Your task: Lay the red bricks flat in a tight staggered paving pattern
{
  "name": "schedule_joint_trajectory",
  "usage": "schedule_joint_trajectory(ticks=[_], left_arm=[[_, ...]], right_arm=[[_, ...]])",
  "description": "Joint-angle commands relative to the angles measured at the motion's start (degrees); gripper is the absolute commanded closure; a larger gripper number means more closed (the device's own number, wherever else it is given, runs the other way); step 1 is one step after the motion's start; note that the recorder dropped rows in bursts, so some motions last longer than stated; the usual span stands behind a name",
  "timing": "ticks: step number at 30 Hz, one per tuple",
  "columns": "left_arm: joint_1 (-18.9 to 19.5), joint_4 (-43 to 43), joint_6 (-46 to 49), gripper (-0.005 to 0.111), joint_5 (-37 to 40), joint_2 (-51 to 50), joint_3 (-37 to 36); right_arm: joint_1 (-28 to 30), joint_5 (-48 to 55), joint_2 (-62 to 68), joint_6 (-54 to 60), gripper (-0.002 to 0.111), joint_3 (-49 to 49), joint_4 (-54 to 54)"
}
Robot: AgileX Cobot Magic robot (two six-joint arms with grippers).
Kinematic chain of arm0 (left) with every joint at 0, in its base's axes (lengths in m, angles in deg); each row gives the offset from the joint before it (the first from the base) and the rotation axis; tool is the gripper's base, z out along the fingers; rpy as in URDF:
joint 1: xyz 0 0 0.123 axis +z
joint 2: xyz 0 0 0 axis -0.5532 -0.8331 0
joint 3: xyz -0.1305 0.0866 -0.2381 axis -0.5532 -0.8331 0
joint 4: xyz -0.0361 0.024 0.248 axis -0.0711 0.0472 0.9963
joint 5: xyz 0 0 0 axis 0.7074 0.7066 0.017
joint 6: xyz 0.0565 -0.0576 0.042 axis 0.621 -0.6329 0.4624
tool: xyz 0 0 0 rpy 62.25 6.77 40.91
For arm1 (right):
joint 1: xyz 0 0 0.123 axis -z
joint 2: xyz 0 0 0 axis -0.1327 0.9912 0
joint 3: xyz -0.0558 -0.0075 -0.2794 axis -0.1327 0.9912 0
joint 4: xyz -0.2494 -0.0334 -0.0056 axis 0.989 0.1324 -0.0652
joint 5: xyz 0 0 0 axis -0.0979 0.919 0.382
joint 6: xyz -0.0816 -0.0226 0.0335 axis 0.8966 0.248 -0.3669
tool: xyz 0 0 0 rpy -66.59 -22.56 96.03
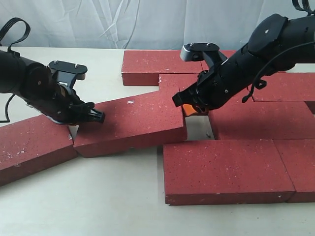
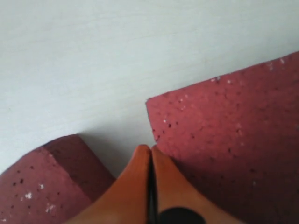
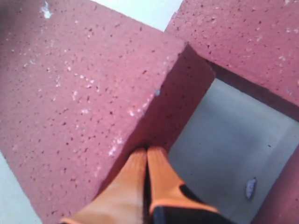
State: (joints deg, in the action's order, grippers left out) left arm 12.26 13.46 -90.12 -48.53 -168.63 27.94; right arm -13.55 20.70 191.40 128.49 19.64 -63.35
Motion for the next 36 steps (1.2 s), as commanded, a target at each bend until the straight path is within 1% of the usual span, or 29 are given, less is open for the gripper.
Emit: schedule_joint_trajectory(ticks=[1,3,9,12,19,28,32,36], left_arm=[[-1.6,-1.3,0.3,0.107,-3.9,0.5,0.8],[-0.9,-1.4,0.3,0.107,-4.0,0.5,0.8],[3.1,-2.0,0.0,0.107,-3.0,0.5,0.8],[4.1,-2.9,0.0,0.107,-2.8,0.5,0.8],[4.1,-3.6,0.0,0.107,-2.8,0.5,0.8],[5.9,-3.8,0.0,0.107,-1.3,0.5,0.8],[6.5,-3.8,0.0,0.107,-0.4,0.5,0.8],[6.5,-3.7,0.0,0.107,-0.3,0.5,0.8]], right_arm=[[-1.5,0.1,1.1,-1.1,0.109,-0.2,-4.2],[-1.5,-0.1,1.3,-1.1,0.109,-0.2,-4.2],[-1.5,-1.9,1.3,-1.3,0.109,-0.2,-4.3],[-1.5,-3.1,1.3,-1.3,0.109,-0.2,-4.5],[-1.5,-5.5,1.3,-3.0,0.109,-0.2,-4.3],[-1.5,-6.0,1.3,-3.9,0.109,-0.2,-3.8],[-1.5,-5.9,1.5,-7.9,0.109,-0.2,0.2],[-1.5,-5.8,1.5,-15.0,0.109,-0.2,7.6]])
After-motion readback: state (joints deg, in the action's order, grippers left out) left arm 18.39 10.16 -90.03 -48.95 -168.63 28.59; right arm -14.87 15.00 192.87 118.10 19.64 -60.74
